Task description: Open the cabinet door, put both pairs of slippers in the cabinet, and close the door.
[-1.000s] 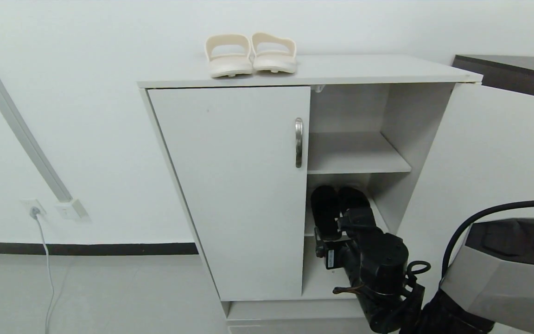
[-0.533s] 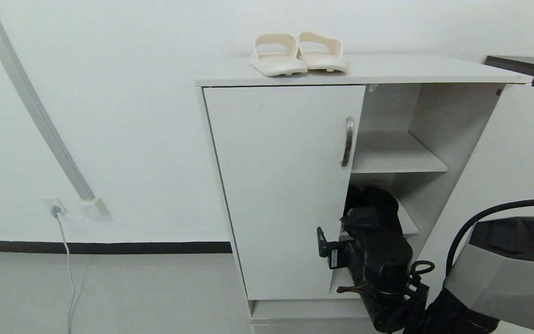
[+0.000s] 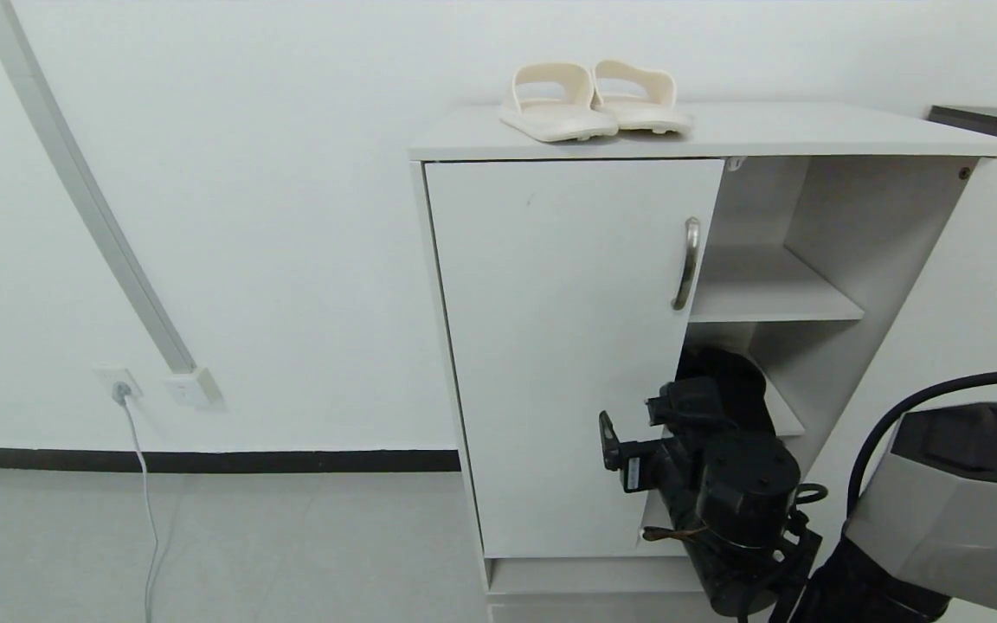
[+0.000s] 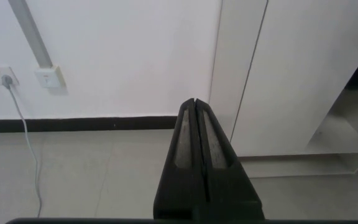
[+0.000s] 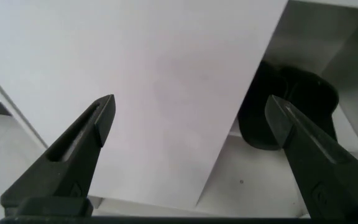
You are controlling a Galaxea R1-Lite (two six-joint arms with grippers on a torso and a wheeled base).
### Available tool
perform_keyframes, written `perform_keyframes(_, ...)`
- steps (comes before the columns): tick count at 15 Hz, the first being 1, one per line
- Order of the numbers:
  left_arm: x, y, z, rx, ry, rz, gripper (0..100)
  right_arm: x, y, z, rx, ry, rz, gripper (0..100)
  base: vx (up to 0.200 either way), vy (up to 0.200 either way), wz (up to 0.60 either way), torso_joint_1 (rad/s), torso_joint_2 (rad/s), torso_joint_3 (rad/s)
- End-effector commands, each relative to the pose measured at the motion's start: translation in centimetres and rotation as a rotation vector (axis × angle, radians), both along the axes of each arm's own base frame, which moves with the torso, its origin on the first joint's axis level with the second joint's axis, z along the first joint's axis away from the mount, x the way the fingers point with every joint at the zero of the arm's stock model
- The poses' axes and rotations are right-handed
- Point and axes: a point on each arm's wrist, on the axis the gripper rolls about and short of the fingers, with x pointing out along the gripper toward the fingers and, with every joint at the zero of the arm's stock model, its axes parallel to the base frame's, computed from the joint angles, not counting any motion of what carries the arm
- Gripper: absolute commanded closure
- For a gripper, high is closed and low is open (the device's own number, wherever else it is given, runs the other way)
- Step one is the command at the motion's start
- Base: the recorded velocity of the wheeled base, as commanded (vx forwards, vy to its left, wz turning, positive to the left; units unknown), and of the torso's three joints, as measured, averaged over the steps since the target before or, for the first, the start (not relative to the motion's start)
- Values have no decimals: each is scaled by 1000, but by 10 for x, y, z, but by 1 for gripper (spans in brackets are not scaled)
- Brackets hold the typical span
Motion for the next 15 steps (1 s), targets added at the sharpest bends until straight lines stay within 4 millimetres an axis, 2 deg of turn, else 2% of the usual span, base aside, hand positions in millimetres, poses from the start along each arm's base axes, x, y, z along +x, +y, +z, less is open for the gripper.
perform_keyframes(1, 0, 0, 0, 0, 1, 0, 100, -2, -1, 0, -6, -7, 2, 0, 0, 0, 0, 0, 0, 0)
perform_keyframes(8, 0, 0, 0, 0, 1, 0, 100, -14, 7, -2, -33, -7, 76, 0, 0, 0, 0, 2, -26, -24)
perform_keyframes(15, 0, 0, 0, 0, 1, 1, 100, -12, 3, -5, -42, 5, 64, 0, 0, 0, 0, 73, -401, -328)
